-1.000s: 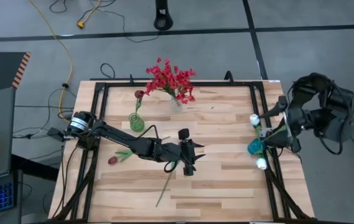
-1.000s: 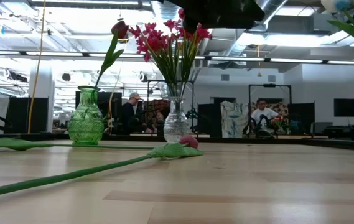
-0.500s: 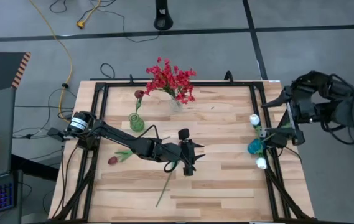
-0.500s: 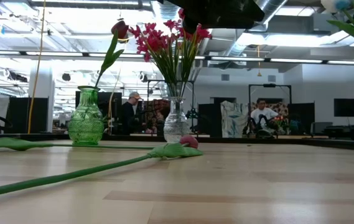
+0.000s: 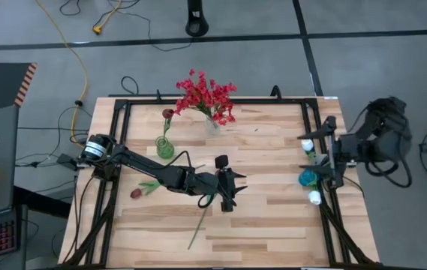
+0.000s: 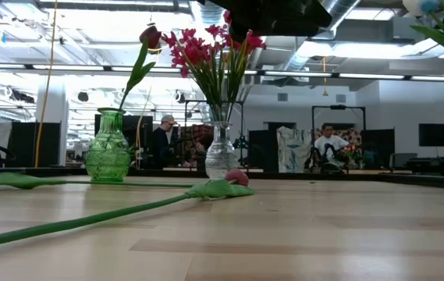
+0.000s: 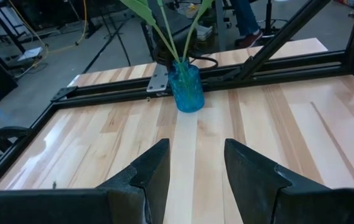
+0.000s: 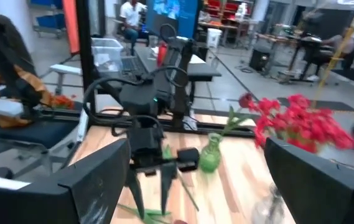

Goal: Sort flowers into vase by color
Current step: Put the right dark red tulip into the green vase

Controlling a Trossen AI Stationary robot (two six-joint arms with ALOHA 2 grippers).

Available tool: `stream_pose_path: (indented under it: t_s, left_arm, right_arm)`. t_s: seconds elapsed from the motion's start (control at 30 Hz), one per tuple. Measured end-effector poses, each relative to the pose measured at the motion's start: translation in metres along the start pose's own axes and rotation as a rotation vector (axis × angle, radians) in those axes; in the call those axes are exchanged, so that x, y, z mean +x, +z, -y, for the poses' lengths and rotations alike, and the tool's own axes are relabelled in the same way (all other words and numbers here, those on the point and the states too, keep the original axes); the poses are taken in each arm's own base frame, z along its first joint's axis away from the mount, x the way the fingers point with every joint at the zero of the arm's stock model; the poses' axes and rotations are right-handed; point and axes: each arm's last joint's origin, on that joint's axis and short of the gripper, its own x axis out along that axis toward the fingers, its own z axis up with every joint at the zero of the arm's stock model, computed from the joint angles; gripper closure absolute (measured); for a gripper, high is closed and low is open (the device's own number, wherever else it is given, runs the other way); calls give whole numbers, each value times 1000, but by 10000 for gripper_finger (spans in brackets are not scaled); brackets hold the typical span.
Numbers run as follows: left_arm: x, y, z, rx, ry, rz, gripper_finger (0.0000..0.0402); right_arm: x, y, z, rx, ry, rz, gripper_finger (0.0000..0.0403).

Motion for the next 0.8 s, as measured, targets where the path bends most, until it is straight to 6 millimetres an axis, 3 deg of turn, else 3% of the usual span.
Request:
stream_pose_path:
  t_s: [0.17,0.4,0.57,0.8]
  left_arm:
    - [0,0,0,0,0,0,261]
    - [0,0,0,0,0,0,261]
    - [0,0,0,0,-1,0,261]
    - [0,0,0,0,0,0,261]
  right_arm:
    - [15,6,15,-43,10,30,5]
    - [20,5,47,-74,-200,13,5]
    - [21,4,62,-92,-175,16,5]
    - [36,0,81,-113,-190,-37,5]
